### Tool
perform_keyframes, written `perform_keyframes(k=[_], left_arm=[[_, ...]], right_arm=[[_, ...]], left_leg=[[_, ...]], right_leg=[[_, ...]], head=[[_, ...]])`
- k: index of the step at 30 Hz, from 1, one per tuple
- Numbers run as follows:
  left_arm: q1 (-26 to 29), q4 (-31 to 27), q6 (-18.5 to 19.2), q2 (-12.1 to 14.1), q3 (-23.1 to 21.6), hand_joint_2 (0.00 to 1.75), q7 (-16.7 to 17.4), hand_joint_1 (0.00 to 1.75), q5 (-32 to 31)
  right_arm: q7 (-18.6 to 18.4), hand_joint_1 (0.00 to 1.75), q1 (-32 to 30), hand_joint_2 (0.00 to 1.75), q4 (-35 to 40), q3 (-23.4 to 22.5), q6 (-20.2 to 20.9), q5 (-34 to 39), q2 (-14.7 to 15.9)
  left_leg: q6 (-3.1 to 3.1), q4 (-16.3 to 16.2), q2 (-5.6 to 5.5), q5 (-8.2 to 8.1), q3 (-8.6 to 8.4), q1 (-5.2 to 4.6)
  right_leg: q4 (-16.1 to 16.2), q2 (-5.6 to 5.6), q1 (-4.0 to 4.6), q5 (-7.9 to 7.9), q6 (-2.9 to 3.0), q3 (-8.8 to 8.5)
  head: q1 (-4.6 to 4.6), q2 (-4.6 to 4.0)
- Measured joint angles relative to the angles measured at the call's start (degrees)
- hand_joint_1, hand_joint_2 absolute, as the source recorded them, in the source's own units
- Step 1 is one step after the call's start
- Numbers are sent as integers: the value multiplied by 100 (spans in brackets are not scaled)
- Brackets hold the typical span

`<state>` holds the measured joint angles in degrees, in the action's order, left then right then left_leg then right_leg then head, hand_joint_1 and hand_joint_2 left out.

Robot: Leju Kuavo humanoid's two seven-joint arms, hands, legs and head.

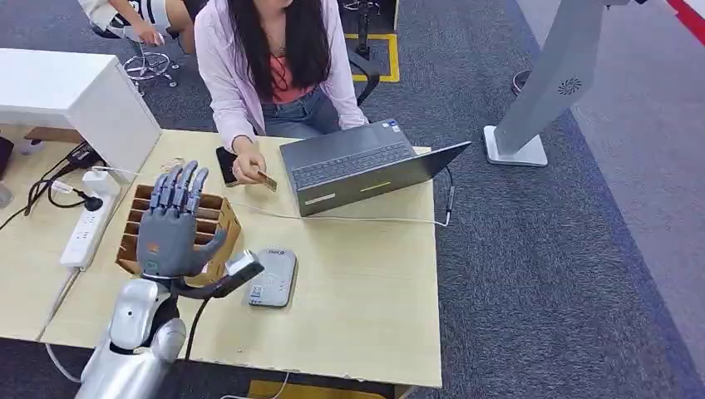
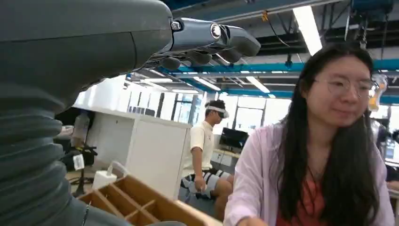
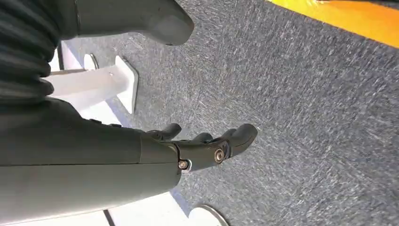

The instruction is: Pass the card to the sensor for recognition and then transmit it.

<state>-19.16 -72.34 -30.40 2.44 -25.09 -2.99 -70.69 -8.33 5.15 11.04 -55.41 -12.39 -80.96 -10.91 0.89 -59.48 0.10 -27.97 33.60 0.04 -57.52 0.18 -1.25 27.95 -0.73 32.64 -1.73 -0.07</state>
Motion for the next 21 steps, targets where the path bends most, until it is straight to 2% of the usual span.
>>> perform_keyframes(k=[5,12,21], left_arm=[[585,-477,171,206,-219,175,74,0,182],[822,-700,241,344,-252,175,92,0,223],[1159,-803,577,571,-250,175,306,0,367]], right_arm=[[11,0,-4,175,0,-105,-4,22,0],[11,0,-2,175,0,-129,-4,22,0],[22,0,-3,175,0,-142,-20,76,0]], left_leg=[[-2,1,0,-1,-1,1],[-1,1,1,1,-2,3],[-2,1,0,-1,-1,2]], right_leg=[[0,-1,0,1,2,1],[0,0,0,0,2,0],[0,-1,0,2,2,-1]], head=[[2,0],[4,0],[4,0]])
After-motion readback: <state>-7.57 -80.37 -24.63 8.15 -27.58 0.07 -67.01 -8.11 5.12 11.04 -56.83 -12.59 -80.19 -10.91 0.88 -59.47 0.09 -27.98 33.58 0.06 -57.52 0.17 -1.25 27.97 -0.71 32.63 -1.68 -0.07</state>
